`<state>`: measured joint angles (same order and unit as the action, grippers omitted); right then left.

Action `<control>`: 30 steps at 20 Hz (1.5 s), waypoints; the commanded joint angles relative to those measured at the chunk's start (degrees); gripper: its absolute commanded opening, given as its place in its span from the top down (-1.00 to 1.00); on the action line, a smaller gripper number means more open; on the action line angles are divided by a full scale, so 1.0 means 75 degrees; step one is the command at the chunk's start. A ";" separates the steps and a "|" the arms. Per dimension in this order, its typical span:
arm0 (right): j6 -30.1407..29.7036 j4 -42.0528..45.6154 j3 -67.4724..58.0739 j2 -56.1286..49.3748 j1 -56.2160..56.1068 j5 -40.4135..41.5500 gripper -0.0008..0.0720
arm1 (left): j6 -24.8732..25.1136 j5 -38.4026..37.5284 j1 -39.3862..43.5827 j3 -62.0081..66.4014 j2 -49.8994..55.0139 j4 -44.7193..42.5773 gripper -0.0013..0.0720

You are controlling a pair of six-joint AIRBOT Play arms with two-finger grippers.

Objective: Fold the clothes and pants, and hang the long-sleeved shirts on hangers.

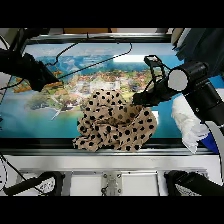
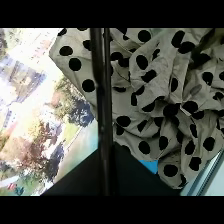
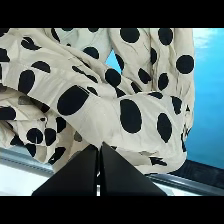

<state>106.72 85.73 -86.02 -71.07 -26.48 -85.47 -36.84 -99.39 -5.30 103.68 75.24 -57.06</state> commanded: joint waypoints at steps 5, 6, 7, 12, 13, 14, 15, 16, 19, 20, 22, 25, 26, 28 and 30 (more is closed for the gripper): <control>0.0003 0.0000 0.0003 -0.0006 -0.0006 -0.0003 0.96 | 0.3139 0.0085 -0.1754 -0.3241 -0.0959 0.1212 0.94; 0.0003 0.0000 0.0003 -0.0006 -0.0006 -0.0003 0.95 | 0.3471 0.0178 -0.1851 -0.3640 -0.1072 0.1212 0.94; 0.0003 0.0000 0.0003 -0.0006 -0.0006 -0.0003 0.96 | 0.3789 0.0224 -0.1918 -0.4010 -0.1177 0.1215 0.94; 0.0006 -0.0020 0.0003 -0.0006 -0.0006 -0.0003 0.96 | 0.4736 0.0280 -0.1839 -0.5388 -0.1580 0.1218 0.94; 0.0003 -0.0102 0.0003 -0.0006 -0.0006 -0.0003 0.96 | 0.4905 0.0289 -0.1845 -0.5654 -0.1647 0.1215 0.94; 0.0003 -0.0114 0.0003 -0.0003 -0.0006 -0.0003 0.96 | 0.5004 0.0294 -0.1894 -0.5881 -0.1693 0.1212 0.94; 0.0003 -0.0119 0.0003 -0.0006 -0.0006 0.0000 0.96 | 0.5007 0.0271 -0.1912 -0.6065 -0.1696 0.1212 0.94; 0.0003 -0.0117 0.0003 -0.0009 -0.0006 0.0000 0.96 | 0.5010 0.0280 -0.1912 -0.6210 -0.1696 0.1204 0.94; -0.0114 -0.0117 -0.0003 0.0003 -0.0003 -0.0035 0.96 | 0.5339 0.0318 -0.1856 -0.6583 -0.1696 0.1212 0.94; -0.0315 -0.0117 -0.0009 0.0020 0.0015 -0.0041 0.95 | 0.5345 0.0356 -0.1766 -0.6659 -0.1696 0.1209 0.94; -0.0440 -0.0108 -0.0137 0.0064 0.0073 -0.0192 0.96 | 0.5359 0.0490 -0.1478 -0.6790 -0.1693 0.1195 0.94; -0.0434 0.0041 -0.0586 0.0070 0.0323 -0.0857 0.96 | 0.5485 0.0714 -0.1174 -0.6948 -0.1693 0.1172 0.94; -0.0434 0.0029 -0.0662 0.0070 0.0420 -0.1046 0.96 | 0.5485 0.0813 -0.1177 -0.6924 -0.1693 0.1198 0.94; -0.0437 0.0032 -0.0667 0.0064 0.0504 -0.1352 0.96 | 0.5467 0.0880 -0.1346 -0.6703 -0.1696 0.1233 0.94; -0.0434 0.0026 -0.0667 0.0055 0.0504 -0.1413 0.96 | 0.5333 0.0796 -0.1591 -0.6312 -0.1693 0.1236 0.94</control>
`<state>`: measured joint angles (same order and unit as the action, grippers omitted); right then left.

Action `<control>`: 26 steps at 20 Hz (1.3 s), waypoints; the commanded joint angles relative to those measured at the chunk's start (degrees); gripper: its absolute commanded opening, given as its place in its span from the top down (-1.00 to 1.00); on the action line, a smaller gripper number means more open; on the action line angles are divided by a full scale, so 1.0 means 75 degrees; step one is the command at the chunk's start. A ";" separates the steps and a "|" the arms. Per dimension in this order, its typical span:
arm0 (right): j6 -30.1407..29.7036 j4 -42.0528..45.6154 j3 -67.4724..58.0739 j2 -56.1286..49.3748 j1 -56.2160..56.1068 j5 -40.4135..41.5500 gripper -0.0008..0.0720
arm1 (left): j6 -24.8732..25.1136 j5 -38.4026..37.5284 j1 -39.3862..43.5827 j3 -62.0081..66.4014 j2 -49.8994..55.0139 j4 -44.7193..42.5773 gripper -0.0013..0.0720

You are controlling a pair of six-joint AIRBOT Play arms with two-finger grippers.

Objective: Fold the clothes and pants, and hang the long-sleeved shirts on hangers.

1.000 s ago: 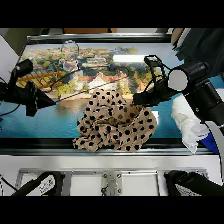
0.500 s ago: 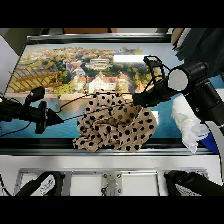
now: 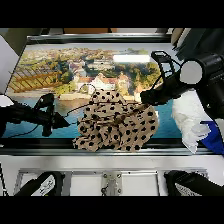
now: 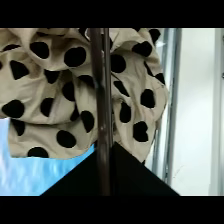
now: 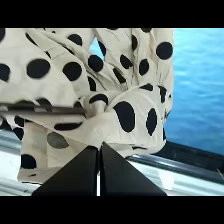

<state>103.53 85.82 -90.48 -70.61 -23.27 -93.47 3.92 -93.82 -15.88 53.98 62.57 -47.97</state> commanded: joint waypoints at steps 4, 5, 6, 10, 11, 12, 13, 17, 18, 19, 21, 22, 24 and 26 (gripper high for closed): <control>0.0041 0.0017 -0.0073 -0.0003 0.0076 -0.0347 0.96 | -0.0189 -0.0434 -0.0597 0.0994 -0.0006 0.0274 0.94; 0.0117 0.0020 -0.0073 0.0000 0.0076 -0.0347 0.96 | -0.0189 -0.0557 -0.0647 0.1040 -0.0009 0.0309 0.94; 0.0146 0.0017 -0.0073 0.0000 0.0076 -0.0347 0.96 | -0.0184 -0.0574 -0.0659 0.0982 -0.0055 0.0364 0.94; 0.0198 0.0017 -0.0073 0.0000 0.0082 -0.0347 0.96 | -0.0023 -0.0545 -0.0659 0.0507 -0.0507 0.0356 0.94; 0.0198 0.0015 -0.0079 0.0000 0.0087 -0.0347 0.96 | 0.0058 -0.0542 -0.0659 0.0350 -0.0632 0.0356 0.94; 0.0201 0.0015 -0.0079 0.0000 0.0087 -0.0347 0.96 | 0.0090 -0.0548 -0.0656 0.0166 -0.0729 0.0367 0.94; 0.0201 0.0015 -0.0079 0.0000 0.0087 -0.0347 0.96 | 0.0090 -0.0545 -0.0638 -0.0012 -0.0784 0.0367 0.94; 0.0192 0.0020 -0.0181 0.0017 0.0087 -0.0411 0.96 | 0.0105 -0.0210 -0.0329 -0.0629 -0.0775 0.0350 0.94; 0.0195 0.0017 -0.0268 0.0017 0.0087 -0.0405 0.96 | 0.0105 -0.0198 -0.0224 -0.0641 -0.0705 0.0335 0.94; 0.0192 0.0017 -0.0361 0.0017 0.0087 -0.0402 0.96 | 0.0105 -0.0184 -0.0125 -0.0641 -0.0629 0.0356 0.94; 0.0187 0.0015 -0.0562 0.0017 0.0087 -0.0417 0.96 | 0.0105 -0.0058 0.0108 -0.0641 -0.0402 0.0356 0.94; 0.0160 0.0017 -0.0653 0.0017 0.0087 -0.0434 0.96 | 0.0105 -0.0035 0.0245 -0.0624 -0.0248 0.0361 0.94; 0.0160 0.0020 -0.0737 0.0017 0.0087 -0.0475 0.96 | 0.0093 -0.0052 0.0516 -0.0393 0.0070 0.0411 0.94; 0.0160 0.0082 -0.0737 0.0015 0.0087 -0.0527 0.96 | 0.0079 0.0006 0.0740 -0.0058 0.0251 0.0411 0.94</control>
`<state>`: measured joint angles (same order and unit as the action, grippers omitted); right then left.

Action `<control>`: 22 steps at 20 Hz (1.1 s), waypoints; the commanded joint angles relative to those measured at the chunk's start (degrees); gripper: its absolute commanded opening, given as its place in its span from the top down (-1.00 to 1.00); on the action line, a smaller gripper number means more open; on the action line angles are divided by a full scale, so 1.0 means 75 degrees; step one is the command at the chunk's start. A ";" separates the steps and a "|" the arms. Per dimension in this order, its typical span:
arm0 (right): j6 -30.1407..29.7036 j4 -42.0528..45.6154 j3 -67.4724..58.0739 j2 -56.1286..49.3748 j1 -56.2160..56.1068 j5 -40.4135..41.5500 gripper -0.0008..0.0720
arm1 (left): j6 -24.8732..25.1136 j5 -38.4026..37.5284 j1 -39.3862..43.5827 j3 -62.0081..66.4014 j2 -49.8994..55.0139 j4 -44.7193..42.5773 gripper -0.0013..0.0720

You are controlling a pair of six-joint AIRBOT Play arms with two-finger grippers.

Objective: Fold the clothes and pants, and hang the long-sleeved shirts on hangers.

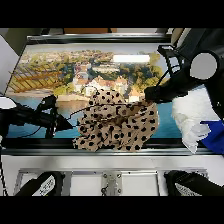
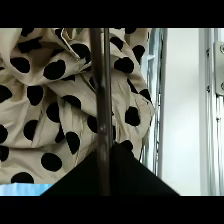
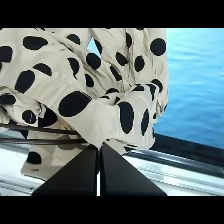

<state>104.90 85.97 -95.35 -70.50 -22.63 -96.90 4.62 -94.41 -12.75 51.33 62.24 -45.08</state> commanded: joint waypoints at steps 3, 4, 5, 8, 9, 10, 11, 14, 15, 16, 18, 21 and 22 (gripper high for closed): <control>-0.0224 0.0050 -0.0093 0.0003 0.0000 -0.0076 0.96 | -0.0017 0.0067 0.0632 0.0731 0.0656 0.0020 0.94; -0.0224 0.0050 -0.0096 0.0015 -0.0006 -0.0122 0.96 | -0.0015 0.0082 0.0766 0.0781 0.0816 0.0026 0.94; -0.0230 0.0050 -0.0096 0.0044 -0.0012 -0.0152 0.96 | -0.0015 0.0093 0.0909 0.0801 0.0979 0.0035 0.94; -0.0396 0.0020 -0.0102 0.0181 -0.0012 -0.0152 0.96 | -0.0015 0.0469 0.1323 0.0799 0.1489 0.0087 0.94; -0.0396 -0.0029 -0.0140 0.0224 -0.0012 -0.0152 0.96 | -0.0006 0.0629 0.1445 0.0796 0.1632 0.0274 0.94; -0.0396 -0.0102 -0.0216 0.0233 -0.0015 -0.0154 0.96 | 0.0017 0.0793 0.1536 0.0799 0.1743 0.0522 0.94; -0.0393 -0.0233 -0.0312 0.0233 -0.0015 -0.0152 0.96 | 0.0023 0.1003 0.1614 0.0799 0.1845 0.0831 0.94; -0.0391 -0.0353 -0.0542 0.0233 -0.0175 -0.0152 0.96 | 0.0099 0.1437 0.1810 0.0799 0.2046 0.1105 0.94; -0.0379 -0.0353 -0.0606 0.0233 -0.0265 -0.0149 0.96 | 0.0099 0.1515 0.1853 0.0790 0.2043 0.1099 0.94; -0.0326 -0.0350 -0.0638 0.0233 -0.0367 -0.0149 0.96 | 0.0102 0.1568 0.1894 0.0796 0.2037 0.1116 0.94; -0.0297 -0.0353 -0.0653 0.0230 -0.0580 -0.0137 0.96 | 0.0102 0.1620 0.1891 0.0799 0.2037 0.1180 0.94; -0.0271 -0.0350 -0.0650 0.0201 -0.0816 -0.0023 0.96 | 0.0102 0.1617 0.1891 0.0796 0.2037 0.1157 0.94; -0.0160 -0.0315 -0.0650 0.0198 -0.0860 0.0079 0.96 | 0.0099 0.1614 0.1891 0.0796 0.2037 0.1157 0.94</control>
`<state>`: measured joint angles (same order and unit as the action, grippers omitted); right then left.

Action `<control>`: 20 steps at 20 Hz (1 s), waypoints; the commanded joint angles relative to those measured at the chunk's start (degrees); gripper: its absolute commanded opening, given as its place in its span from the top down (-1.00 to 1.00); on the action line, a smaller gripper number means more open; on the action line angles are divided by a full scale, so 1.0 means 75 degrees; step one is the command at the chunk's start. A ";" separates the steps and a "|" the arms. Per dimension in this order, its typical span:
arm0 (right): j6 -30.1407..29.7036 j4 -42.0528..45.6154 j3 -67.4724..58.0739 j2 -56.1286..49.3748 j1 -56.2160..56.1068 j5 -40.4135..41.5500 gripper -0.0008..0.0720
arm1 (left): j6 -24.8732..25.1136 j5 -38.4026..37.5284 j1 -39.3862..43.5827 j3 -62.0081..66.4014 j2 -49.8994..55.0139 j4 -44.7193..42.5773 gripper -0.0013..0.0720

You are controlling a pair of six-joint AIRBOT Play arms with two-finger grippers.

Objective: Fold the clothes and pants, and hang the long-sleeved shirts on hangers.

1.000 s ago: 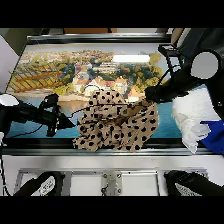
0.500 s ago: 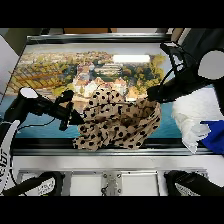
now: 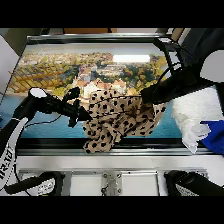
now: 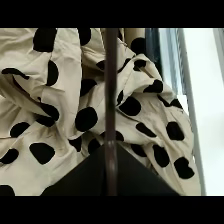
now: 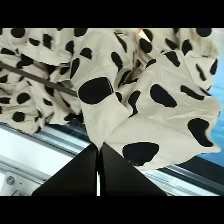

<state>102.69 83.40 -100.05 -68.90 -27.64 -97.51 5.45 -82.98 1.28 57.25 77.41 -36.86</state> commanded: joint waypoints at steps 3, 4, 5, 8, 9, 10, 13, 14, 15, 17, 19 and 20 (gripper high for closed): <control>0.0542 0.0230 -0.0023 -0.0015 -0.0187 0.0487 0.96 | -0.0017 0.0055 0.0020 0.0006 0.0015 0.0061 0.94; 0.0551 0.0291 -0.0026 -0.0009 -0.0187 0.0475 0.96 | -0.0017 0.0026 0.0017 0.0009 0.0015 0.0064 0.94; 0.0638 0.0493 -0.0026 0.0006 -0.0187 0.0423 0.96 | -0.0017 -0.0050 -0.0009 0.0009 0.0012 0.0061 0.94; 0.0775 0.1221 -0.0026 0.0087 -0.0160 0.0003 0.96 | -0.0169 -0.0321 -0.0236 0.0000 -0.0119 0.0047 0.94; 0.0775 0.1364 -0.0026 0.0105 -0.0160 -0.0117 0.96 | -0.0178 -0.0300 -0.0367 -0.0003 -0.0245 0.0047 0.94; 0.0775 0.1405 -0.0026 0.0105 -0.0160 -0.0224 0.96 | -0.0181 -0.0286 -0.0522 -0.0003 -0.0393 0.0047 0.94; 0.0813 0.1396 -0.0023 0.0099 -0.0169 -0.0376 0.96 | -0.0248 -0.0219 -0.0988 -0.0003 -0.0813 -0.0090 0.94; 0.0810 0.1393 -0.0023 0.0099 -0.0172 -0.0379 0.96 | -0.0373 -0.0192 -0.1035 -0.0009 -0.0886 -0.0245 0.94; 0.0822 0.1399 -0.0023 0.0099 -0.0175 -0.0379 0.96 | -0.0388 -0.0233 -0.1026 -0.0009 -0.0892 -0.0356 0.94; 0.0831 0.1387 -0.0023 0.0099 -0.0175 -0.0291 0.96 | -0.0388 -0.0391 -0.0973 -0.0012 -0.0866 -0.0289 0.94; 0.0828 0.1323 -0.0023 0.0096 -0.0184 -0.0131 0.96 | -0.0385 -0.0321 -0.0764 -0.0009 -0.0868 -0.0297 0.94; 0.0831 0.1314 -0.0023 0.0099 -0.0184 -0.0093 0.96 | -0.0388 -0.0274 -0.0664 -0.0009 -0.0868 -0.0297 0.94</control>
<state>108.75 93.45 -100.20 -68.18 -28.95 -99.11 2.79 -85.25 -4.89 57.19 71.16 -38.72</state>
